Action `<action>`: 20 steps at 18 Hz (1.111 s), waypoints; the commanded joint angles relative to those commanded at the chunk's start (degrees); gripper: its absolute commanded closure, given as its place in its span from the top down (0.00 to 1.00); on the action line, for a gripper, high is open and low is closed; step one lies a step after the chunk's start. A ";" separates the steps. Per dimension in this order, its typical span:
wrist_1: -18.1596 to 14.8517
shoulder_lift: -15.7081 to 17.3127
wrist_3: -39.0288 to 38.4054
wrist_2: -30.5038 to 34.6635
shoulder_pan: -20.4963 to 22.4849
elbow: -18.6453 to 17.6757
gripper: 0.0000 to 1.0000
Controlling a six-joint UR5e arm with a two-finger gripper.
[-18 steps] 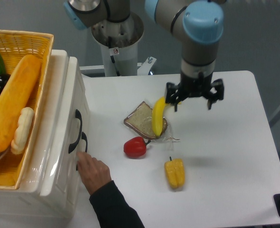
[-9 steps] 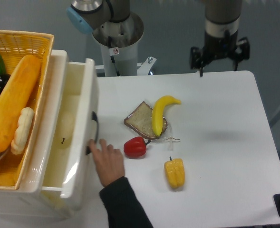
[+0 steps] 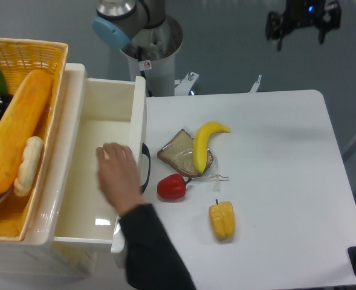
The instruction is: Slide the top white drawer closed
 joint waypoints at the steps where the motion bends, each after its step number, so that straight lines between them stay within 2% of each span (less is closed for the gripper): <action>1: 0.00 0.62 2.20 -0.09 1.76 -0.70 1.00; 7: -1.14 1.24 18.71 -0.70 15.55 -1.94 1.00; 12: -0.97 0.89 33.23 -0.88 24.79 -1.77 1.00; 16: -0.97 -0.34 45.43 -1.31 31.64 -1.15 1.00; 20: -0.53 -3.15 53.44 -4.04 37.54 -0.63 1.00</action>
